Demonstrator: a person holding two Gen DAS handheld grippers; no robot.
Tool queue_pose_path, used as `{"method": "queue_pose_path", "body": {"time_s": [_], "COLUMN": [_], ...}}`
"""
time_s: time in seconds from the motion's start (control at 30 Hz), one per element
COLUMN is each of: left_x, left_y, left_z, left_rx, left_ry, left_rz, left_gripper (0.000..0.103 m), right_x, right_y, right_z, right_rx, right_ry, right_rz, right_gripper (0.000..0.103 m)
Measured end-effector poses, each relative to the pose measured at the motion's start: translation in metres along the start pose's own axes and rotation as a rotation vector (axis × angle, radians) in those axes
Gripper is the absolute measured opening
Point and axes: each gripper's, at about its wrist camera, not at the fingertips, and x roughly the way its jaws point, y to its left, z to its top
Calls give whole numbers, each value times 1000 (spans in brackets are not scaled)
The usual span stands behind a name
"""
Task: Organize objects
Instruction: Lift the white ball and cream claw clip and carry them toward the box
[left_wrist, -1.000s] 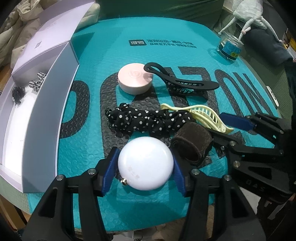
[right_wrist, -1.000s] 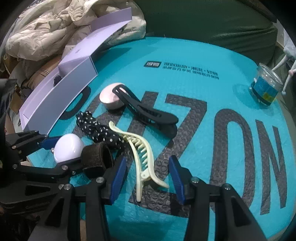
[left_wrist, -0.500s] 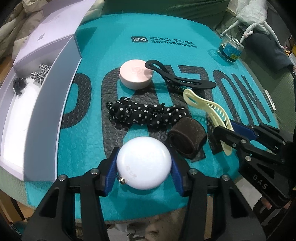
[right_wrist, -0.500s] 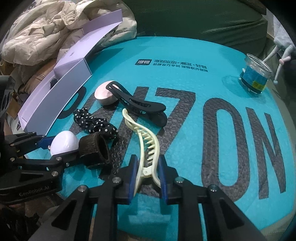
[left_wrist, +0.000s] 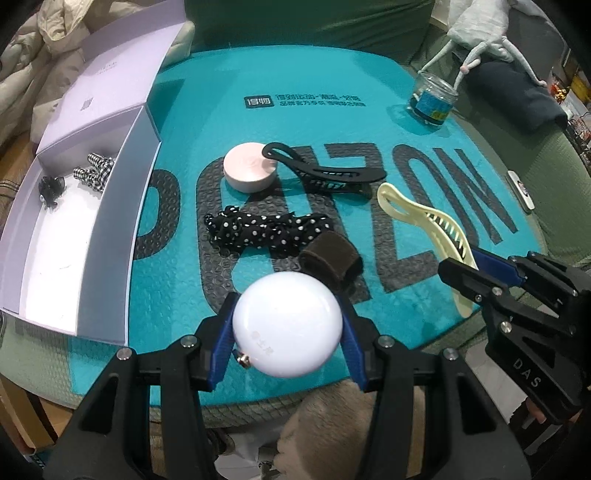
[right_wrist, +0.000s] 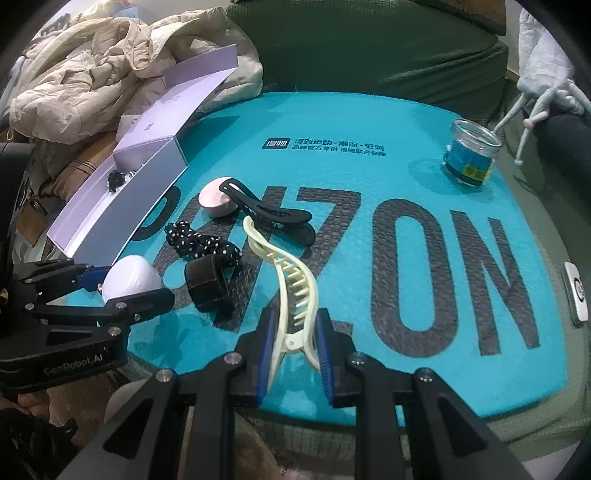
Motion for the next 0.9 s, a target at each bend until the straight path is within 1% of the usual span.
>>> {"method": "queue_pose_path", "body": {"time_s": [0.17,0.37,0.67,0.9], "left_x": [-10,-25,-48,-65], "left_y": [0,10,40,68], "left_z": [-2,-10,-29,-46], "left_rx": [2,-11,-55,-97], "left_ry": [-5,-17,-28,-35], "left_rz": [4,15,41,80], "left_gripper": [49,49,49,49], "right_x": [-16,-28,-38,-39], "right_y": [5,21,59,91], "right_z": [-3,-3,-3,-1], "right_rx": [-14,-43,-115,-175], "right_ry": [-18,-32,-44,-47], "right_rz": [-12,-7,22,69], "right_gripper": [22,22,22,22]}}
